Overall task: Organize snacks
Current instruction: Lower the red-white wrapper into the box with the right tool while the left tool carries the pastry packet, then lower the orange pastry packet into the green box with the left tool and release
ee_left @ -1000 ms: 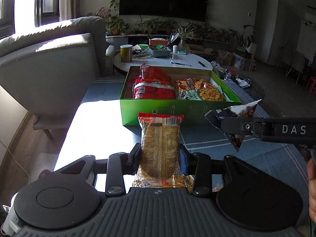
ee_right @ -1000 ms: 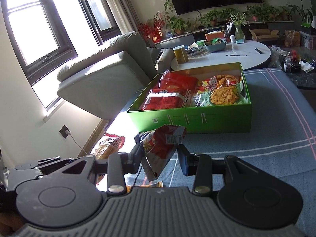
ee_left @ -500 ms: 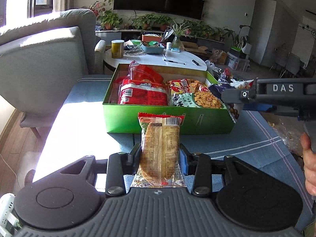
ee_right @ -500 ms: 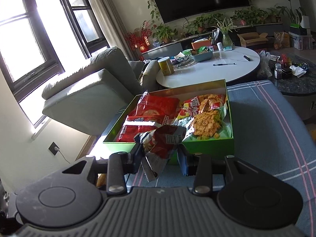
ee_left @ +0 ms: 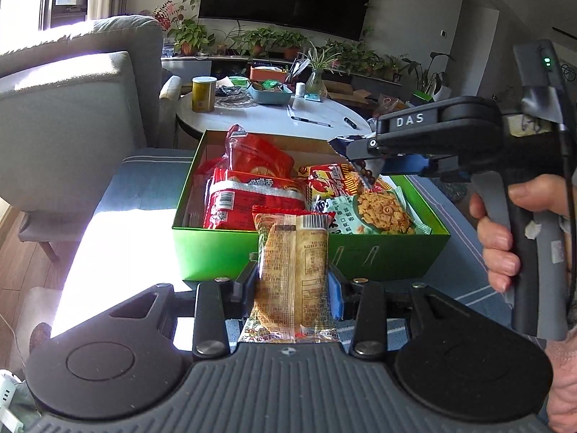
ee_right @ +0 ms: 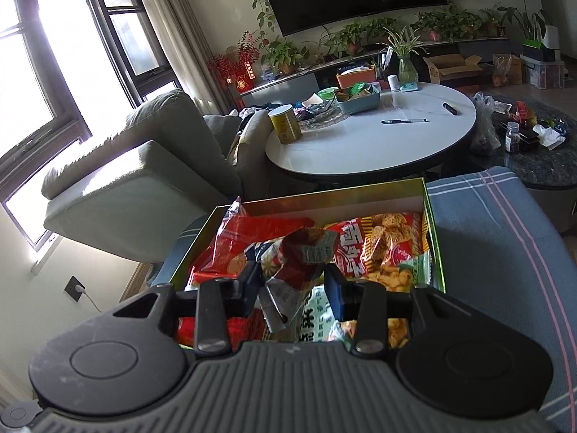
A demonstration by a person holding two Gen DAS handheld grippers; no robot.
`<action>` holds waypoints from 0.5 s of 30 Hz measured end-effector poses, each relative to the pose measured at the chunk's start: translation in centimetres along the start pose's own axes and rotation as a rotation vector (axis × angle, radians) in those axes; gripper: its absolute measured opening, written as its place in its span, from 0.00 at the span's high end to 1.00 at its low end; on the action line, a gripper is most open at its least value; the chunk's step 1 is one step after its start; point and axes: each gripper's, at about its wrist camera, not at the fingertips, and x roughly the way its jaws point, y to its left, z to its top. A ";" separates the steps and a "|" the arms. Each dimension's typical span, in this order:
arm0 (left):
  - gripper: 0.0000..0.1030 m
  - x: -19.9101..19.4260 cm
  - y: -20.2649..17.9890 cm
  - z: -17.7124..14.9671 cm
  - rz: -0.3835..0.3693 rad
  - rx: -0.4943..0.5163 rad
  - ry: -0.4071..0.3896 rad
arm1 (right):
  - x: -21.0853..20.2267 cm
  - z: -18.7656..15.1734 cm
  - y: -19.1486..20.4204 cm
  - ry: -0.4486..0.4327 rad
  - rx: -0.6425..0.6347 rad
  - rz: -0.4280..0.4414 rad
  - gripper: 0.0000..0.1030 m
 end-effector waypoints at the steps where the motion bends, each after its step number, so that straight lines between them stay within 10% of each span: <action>1: 0.65 0.1 0.2 0.1 0.000 -0.003 -0.004 | 0.6 0.3 0.0 0.005 0.001 -0.003 0.36; 15: 0.65 1.5 1.2 0.3 0.003 -0.027 -0.002 | 5.5 1.6 -0.9 0.018 0.041 -0.041 0.28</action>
